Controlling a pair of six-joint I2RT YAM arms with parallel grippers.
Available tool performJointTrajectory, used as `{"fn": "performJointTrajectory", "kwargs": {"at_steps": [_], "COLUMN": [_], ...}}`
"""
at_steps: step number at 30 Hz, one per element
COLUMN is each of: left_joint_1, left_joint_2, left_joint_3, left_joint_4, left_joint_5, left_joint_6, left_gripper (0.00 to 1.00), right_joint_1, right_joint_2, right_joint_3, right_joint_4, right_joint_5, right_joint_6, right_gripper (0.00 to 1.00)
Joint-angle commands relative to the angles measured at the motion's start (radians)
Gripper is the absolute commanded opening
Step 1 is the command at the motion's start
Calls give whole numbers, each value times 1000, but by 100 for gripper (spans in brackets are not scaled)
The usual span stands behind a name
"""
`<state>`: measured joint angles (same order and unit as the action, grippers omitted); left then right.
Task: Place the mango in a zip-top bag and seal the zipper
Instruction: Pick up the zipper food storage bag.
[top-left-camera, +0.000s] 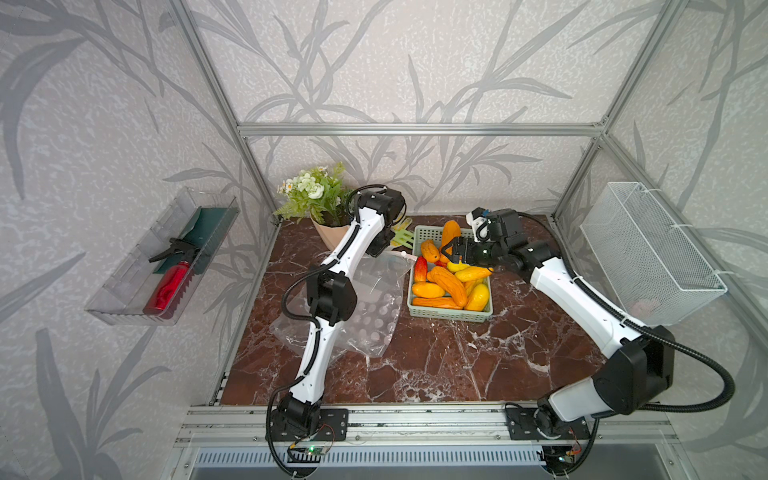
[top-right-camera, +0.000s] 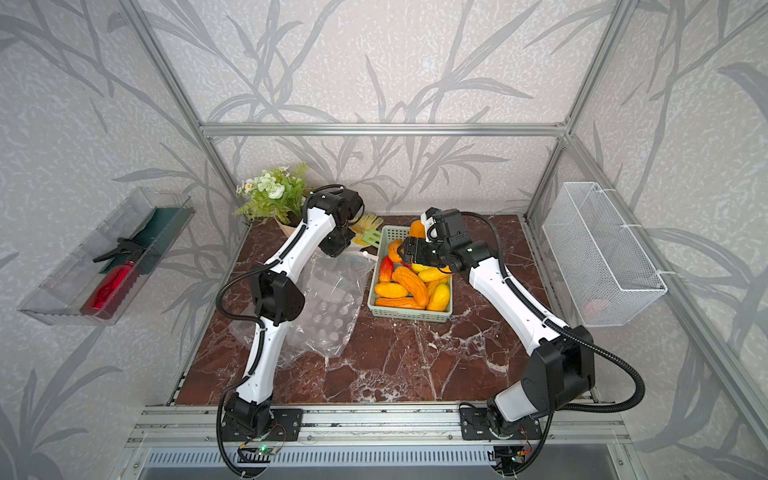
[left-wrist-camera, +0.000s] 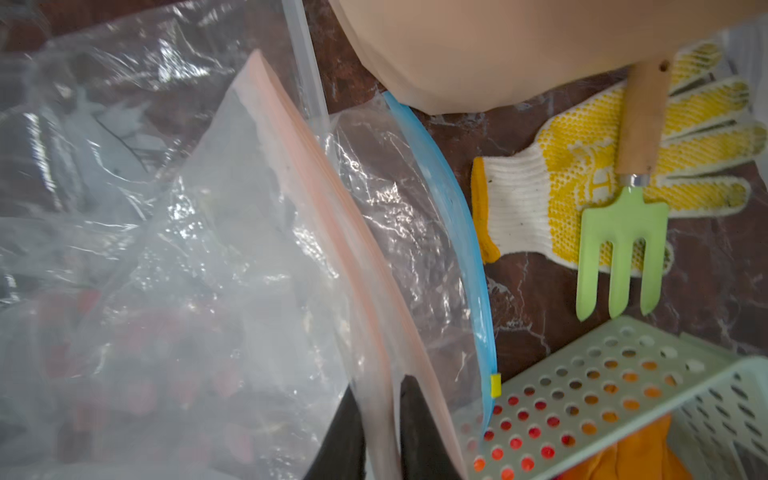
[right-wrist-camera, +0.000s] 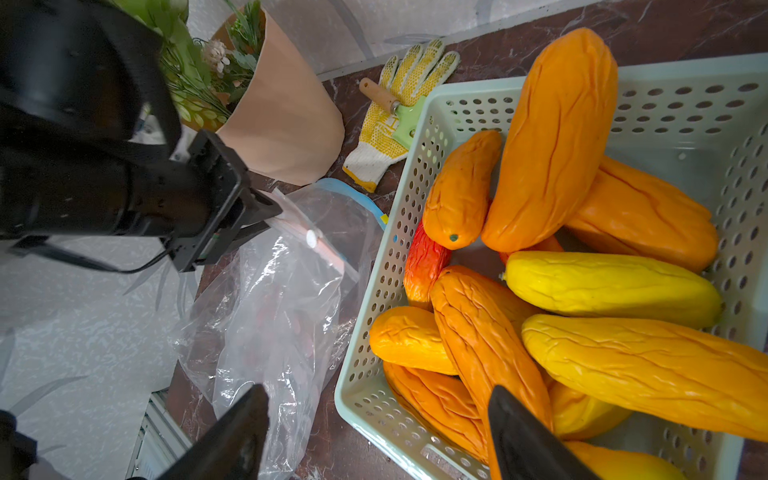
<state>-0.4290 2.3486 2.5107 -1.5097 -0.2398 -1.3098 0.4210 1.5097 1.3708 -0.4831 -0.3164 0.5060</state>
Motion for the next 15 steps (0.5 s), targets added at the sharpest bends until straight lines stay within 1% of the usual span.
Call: {"fn": "performJointTrajectory", "kwargs": {"at_steps": [1,5,8,9,12,15], "left_joint_1": [-36,-42,-46,-47,-58,-82], "left_joint_2": [-113,-183,-224,-236,-254,-264], "left_joint_3": [-28,-32,-32,-30,-20,-16], "left_joint_4": [-82,-95,-96,-97,-110,-110], "left_joint_5": [-133,-214,-296,-325,-428,-547], "left_joint_6": [137,290,410,447,526,610], "left_gripper": [14,12,8,6,0,0], "right_joint_1": [1,0,1,1,0,0], "right_joint_2": [17,23,26,26,23,21], "right_joint_3": [-13,-25,-28,-29,-29,-29], "right_joint_4": [43,81,85,84,87,87], "right_joint_5": [-42,-68,-72,-72,-70,-69], "right_joint_6": [36,64,69,70,70,72], "right_gripper": [82,82,82,82,82,82]}}
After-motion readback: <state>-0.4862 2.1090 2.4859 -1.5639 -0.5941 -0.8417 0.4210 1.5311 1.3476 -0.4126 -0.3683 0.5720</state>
